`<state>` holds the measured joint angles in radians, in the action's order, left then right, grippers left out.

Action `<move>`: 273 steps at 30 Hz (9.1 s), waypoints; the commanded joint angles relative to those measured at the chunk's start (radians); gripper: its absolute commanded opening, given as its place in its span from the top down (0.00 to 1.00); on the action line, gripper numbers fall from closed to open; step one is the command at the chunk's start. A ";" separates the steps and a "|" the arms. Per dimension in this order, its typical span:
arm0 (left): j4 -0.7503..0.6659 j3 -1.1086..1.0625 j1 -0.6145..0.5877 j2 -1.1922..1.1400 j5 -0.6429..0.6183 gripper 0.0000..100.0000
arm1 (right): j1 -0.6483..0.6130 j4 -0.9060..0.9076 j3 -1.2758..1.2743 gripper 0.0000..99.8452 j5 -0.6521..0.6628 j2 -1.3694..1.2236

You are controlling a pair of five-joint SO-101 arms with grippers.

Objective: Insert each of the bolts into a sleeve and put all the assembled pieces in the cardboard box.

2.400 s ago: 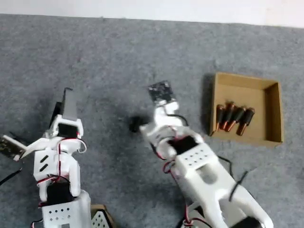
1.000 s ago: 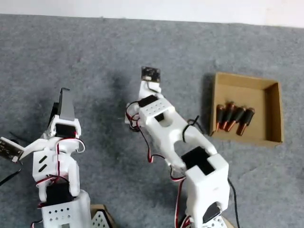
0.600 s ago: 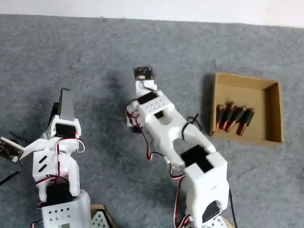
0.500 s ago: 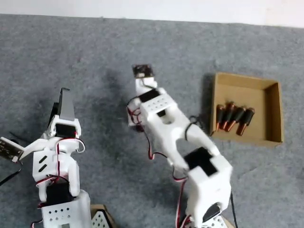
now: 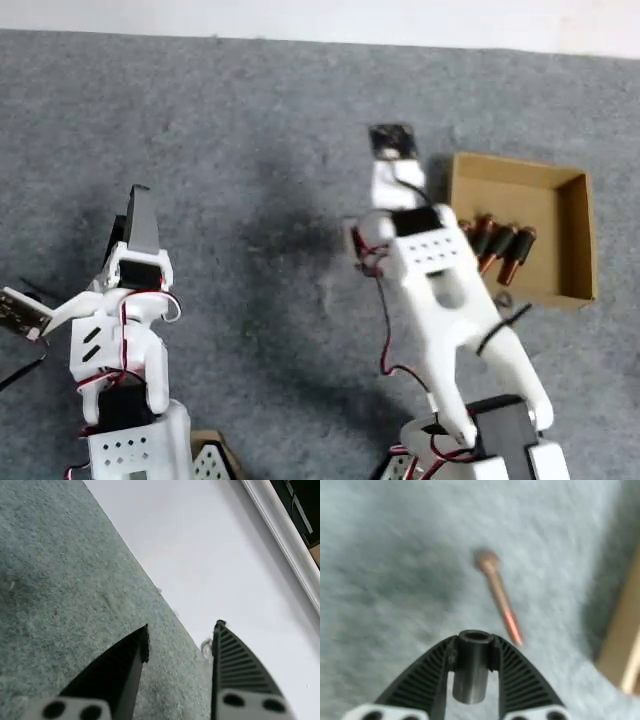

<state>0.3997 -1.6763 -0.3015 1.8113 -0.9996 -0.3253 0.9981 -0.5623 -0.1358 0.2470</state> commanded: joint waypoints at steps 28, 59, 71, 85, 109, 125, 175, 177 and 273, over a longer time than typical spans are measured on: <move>-0.018 -0.005 0.019 0.013 -0.008 0.80 | -0.018 0.018 -0.131 0.99 0.109 -0.331; -0.018 -0.005 0.019 0.013 -0.008 0.80 | -0.024 0.162 -0.031 0.89 0.109 -0.328; -0.018 -0.005 0.019 0.013 -0.008 0.80 | -0.024 0.203 -0.031 0.89 0.150 -0.328; -0.018 -0.004 0.019 0.013 -0.008 0.80 | -0.022 0.194 -0.028 1.00 0.190 -0.332; -0.018 -0.005 0.033 0.013 -0.008 0.80 | -0.073 0.021 0.147 0.99 0.233 -0.340; -0.018 -0.005 0.038 0.013 -0.006 0.80 | -0.071 0.179 0.390 0.85 0.175 -0.533; -0.018 -0.005 0.038 0.013 -0.006 0.80 | -0.113 -0.024 0.073 0.91 0.170 -0.340; -0.018 -0.005 0.038 0.013 -0.006 0.80 | -0.073 -0.025 0.073 0.99 0.175 -0.340; 0.235 1.434 0.852 -2.170 0.017 0.80 | 0.280 -0.087 -1.063 1.00 0.249 1.566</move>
<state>0.5746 -0.3184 0.5470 -0.3445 -0.9720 -0.0537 0.9122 -1.6333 0.1097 1.8121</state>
